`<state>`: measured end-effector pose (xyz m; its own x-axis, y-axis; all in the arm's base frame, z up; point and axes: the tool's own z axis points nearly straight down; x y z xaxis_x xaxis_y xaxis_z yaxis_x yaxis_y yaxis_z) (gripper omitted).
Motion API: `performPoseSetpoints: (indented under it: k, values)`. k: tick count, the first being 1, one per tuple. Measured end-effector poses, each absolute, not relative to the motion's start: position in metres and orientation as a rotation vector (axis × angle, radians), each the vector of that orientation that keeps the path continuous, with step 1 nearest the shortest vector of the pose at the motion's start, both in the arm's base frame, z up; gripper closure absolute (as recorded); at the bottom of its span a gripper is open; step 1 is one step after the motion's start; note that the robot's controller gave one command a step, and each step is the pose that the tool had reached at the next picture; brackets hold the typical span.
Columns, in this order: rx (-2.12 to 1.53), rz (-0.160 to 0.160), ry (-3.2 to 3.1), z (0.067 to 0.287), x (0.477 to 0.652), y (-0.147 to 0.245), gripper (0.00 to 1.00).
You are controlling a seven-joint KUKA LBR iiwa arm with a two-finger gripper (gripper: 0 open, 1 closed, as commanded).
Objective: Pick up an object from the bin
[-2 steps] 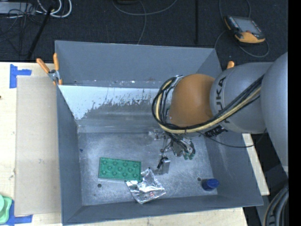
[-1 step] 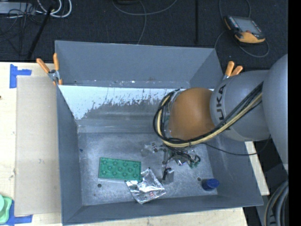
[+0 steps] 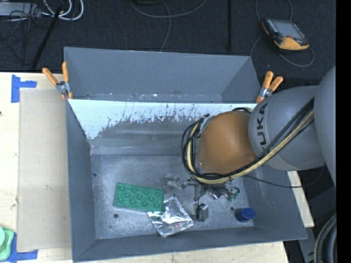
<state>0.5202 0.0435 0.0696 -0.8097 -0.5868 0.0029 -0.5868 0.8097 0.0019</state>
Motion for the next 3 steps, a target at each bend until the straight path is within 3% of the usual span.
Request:
performPoseSetpoints:
  k: [1, 2, 3]
  values:
    - [1.258, 0.007, -2.901, 0.073, 0.478, 0.043, 0.0]
    - [1.25, -0.001, -2.885, 0.07, 0.473, 0.043, 1.0]
    - [0.48, 0.0, -3.108, 0.123, 0.489, 0.031, 1.0]
